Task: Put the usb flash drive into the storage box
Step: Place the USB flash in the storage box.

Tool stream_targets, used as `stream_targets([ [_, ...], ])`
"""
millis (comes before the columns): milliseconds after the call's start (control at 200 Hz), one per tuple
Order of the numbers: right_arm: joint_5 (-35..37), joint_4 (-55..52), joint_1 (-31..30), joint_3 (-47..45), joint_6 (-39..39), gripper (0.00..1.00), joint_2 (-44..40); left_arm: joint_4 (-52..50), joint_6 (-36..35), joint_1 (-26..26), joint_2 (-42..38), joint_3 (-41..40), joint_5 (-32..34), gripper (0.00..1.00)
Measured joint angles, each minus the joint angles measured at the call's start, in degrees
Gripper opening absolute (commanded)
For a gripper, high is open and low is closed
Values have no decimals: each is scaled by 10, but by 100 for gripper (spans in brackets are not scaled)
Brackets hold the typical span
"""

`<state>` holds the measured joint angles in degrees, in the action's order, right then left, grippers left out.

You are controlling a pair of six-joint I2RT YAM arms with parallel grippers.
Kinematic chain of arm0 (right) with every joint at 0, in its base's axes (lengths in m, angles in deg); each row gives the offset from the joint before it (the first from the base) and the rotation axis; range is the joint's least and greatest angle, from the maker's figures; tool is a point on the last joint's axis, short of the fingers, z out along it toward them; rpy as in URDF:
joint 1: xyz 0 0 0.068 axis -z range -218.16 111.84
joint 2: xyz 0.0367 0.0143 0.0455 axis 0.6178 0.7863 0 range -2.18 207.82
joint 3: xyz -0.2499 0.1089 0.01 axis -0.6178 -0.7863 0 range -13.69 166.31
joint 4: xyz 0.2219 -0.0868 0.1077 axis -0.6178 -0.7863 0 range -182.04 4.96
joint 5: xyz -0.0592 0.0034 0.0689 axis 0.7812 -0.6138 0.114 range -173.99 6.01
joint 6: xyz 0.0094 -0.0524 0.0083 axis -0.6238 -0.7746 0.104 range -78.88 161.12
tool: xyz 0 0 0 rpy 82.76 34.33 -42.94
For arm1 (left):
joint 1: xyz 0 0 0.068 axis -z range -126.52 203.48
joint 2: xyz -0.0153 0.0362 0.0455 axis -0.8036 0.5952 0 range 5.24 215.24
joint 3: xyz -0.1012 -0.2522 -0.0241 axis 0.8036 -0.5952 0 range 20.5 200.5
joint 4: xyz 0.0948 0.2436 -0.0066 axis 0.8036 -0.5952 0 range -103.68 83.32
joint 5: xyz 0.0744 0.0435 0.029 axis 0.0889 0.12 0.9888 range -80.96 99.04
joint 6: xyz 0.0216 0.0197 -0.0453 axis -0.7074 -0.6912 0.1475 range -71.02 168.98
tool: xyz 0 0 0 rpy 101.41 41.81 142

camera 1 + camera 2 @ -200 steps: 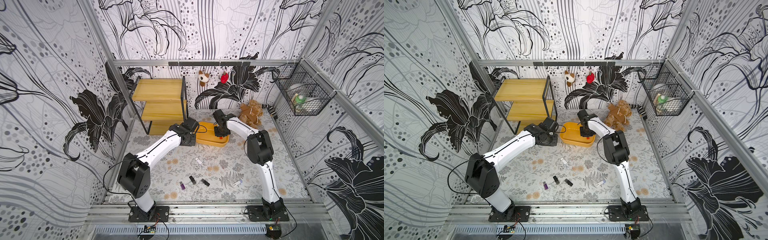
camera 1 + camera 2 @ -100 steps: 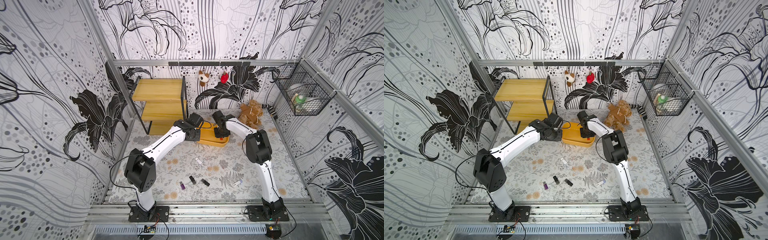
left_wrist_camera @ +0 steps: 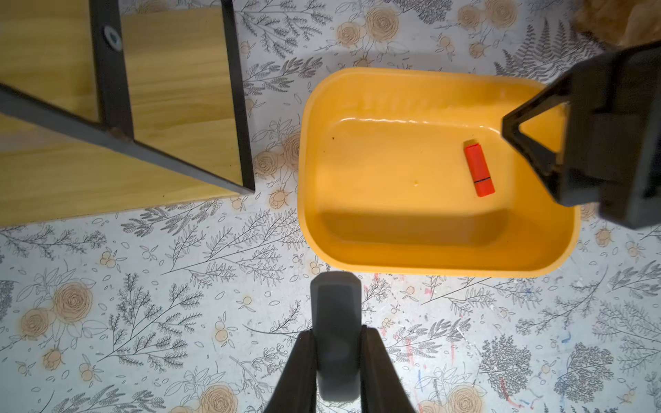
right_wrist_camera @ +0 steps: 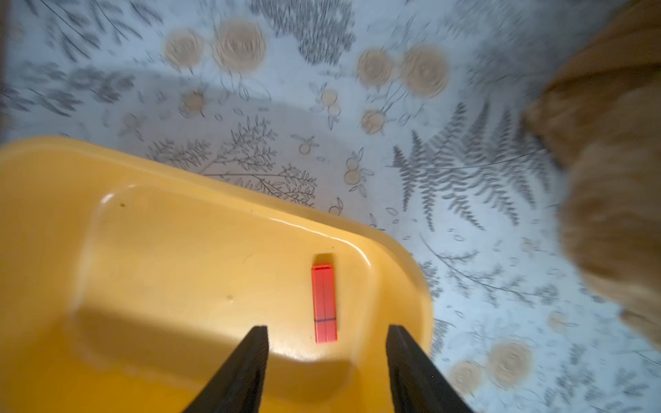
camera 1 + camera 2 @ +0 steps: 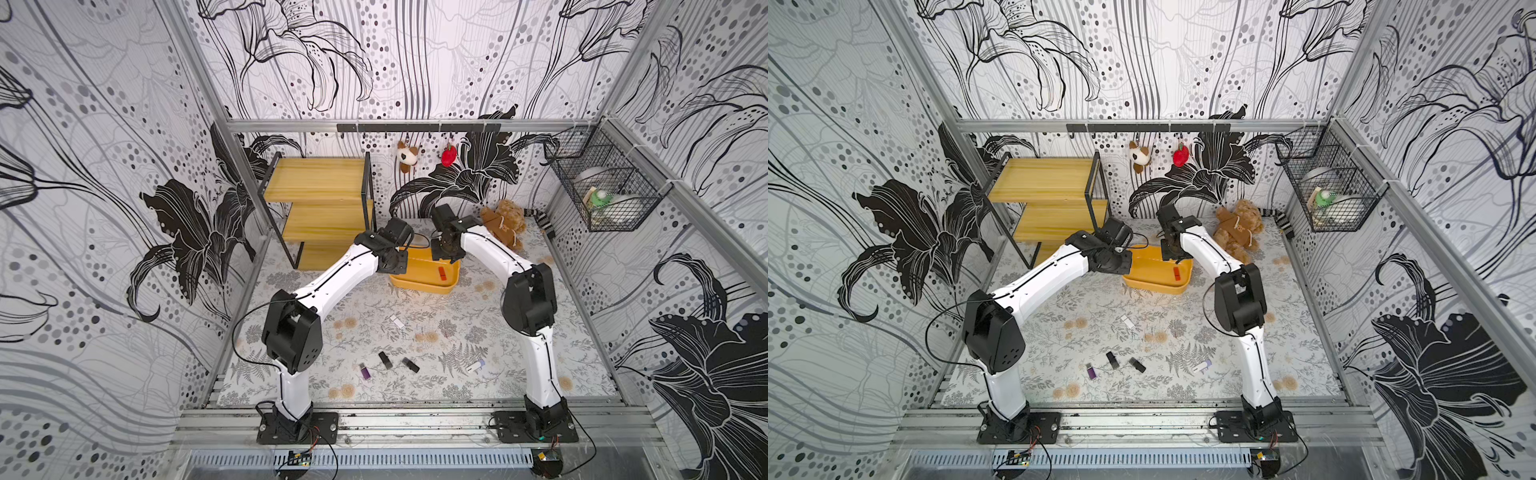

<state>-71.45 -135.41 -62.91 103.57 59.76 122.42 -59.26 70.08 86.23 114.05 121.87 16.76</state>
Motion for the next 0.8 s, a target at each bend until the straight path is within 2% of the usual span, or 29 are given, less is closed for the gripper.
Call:
stream_targets([
  [90, -12, 15, 16, -40, 15, 64, -78, 2, 0, 0, 28, 37, -13, 0],
  [240, -48, 76, 77, -253, 54, 67, -256, 12, 3, 3, 94, 91, -41, 0],
  [320, -52, 94, 96, -346, 70, 68, -303, 13, 3, 7, 139, 134, -52, 0],
  [441, -66, 108, 90, -458, 89, 68, -334, 12, 5, 15, 213, 214, -67, 0],
  [611, -75, 114, 87, -529, 102, 69, -370, 22, 17, 27, 271, 265, -91, 0],
  [801, -76, 124, 87, -536, 105, 70, -402, 30, 31, 36, 292, 266, -103, 0],
])
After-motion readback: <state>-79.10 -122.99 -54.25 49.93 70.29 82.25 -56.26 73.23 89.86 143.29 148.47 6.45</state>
